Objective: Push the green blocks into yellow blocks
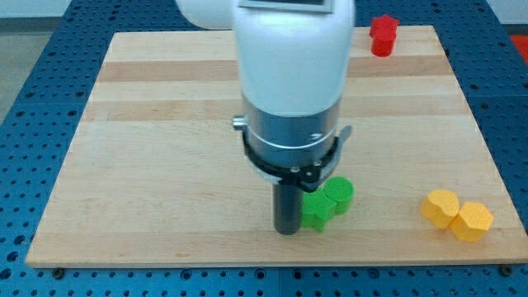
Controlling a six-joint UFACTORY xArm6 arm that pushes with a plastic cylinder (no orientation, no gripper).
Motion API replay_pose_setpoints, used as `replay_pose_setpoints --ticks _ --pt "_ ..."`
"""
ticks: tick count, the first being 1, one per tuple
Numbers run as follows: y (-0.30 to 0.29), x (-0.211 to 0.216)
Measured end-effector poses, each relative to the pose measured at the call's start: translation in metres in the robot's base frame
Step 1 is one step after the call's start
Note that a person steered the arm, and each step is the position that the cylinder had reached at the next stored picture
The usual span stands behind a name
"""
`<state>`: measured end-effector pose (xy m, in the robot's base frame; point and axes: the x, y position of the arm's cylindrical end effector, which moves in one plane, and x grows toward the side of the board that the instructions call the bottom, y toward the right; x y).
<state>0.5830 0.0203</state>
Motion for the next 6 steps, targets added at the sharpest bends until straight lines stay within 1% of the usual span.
replay_pose_setpoints --ticks 2,3,4,5,6 --pt "0.061 -0.001" --pt "0.082 -0.001" --pt "0.086 0.001" --pt "0.066 0.017" --pt "0.041 0.005"
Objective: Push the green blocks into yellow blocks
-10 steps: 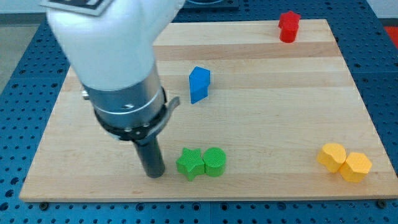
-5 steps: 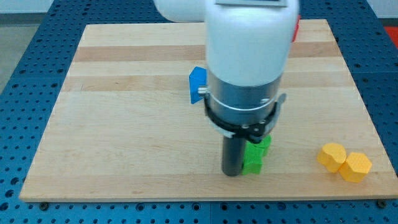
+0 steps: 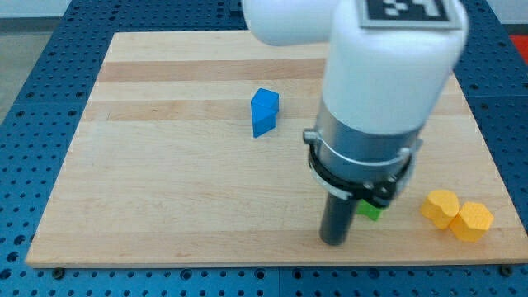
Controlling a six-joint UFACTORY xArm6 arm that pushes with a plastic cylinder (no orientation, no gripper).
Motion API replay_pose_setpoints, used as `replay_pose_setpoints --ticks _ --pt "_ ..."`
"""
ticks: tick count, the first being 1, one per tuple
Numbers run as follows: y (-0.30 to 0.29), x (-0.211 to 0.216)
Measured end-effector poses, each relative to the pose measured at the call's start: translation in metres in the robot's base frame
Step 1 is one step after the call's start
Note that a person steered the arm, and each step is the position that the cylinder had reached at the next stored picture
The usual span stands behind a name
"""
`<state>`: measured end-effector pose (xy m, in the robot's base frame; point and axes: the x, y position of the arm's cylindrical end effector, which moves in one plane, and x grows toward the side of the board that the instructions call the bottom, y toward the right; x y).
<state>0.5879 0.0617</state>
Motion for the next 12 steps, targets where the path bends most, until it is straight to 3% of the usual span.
replay_pose_setpoints --ticks 1,3,6,9,11,12 --pt "-0.012 -0.058" --pt "0.009 -0.106" --pt "0.057 -0.069" --pt "0.026 -0.063" --pt "0.043 0.004" --pt "0.062 0.007"
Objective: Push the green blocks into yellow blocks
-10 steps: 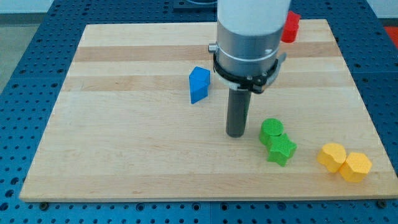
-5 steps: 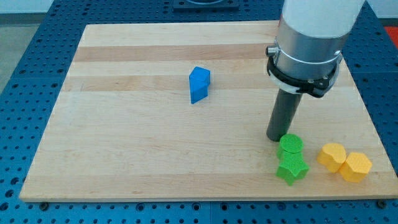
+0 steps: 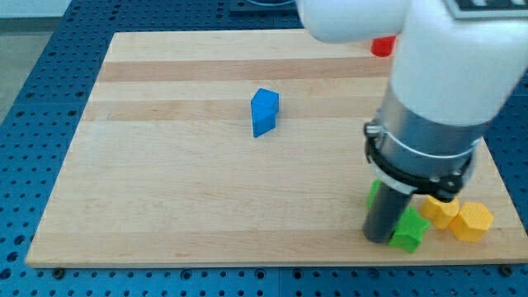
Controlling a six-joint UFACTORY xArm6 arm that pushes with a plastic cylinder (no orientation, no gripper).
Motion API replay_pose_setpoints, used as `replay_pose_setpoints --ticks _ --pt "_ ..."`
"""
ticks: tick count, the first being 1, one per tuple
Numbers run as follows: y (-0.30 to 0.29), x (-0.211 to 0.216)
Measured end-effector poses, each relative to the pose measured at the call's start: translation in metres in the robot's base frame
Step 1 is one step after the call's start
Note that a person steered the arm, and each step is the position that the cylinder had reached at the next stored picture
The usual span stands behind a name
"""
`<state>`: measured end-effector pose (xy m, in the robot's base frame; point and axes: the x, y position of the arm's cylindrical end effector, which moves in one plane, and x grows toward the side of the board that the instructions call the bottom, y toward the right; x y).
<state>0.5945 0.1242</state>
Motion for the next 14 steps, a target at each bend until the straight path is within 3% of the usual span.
replay_pose_setpoints --ticks 4,6,7,10,14 --pt "0.027 0.003" --pt "-0.048 0.005" --pt "-0.070 -0.032" --pt "-0.026 -0.051" --pt "0.008 -0.036"
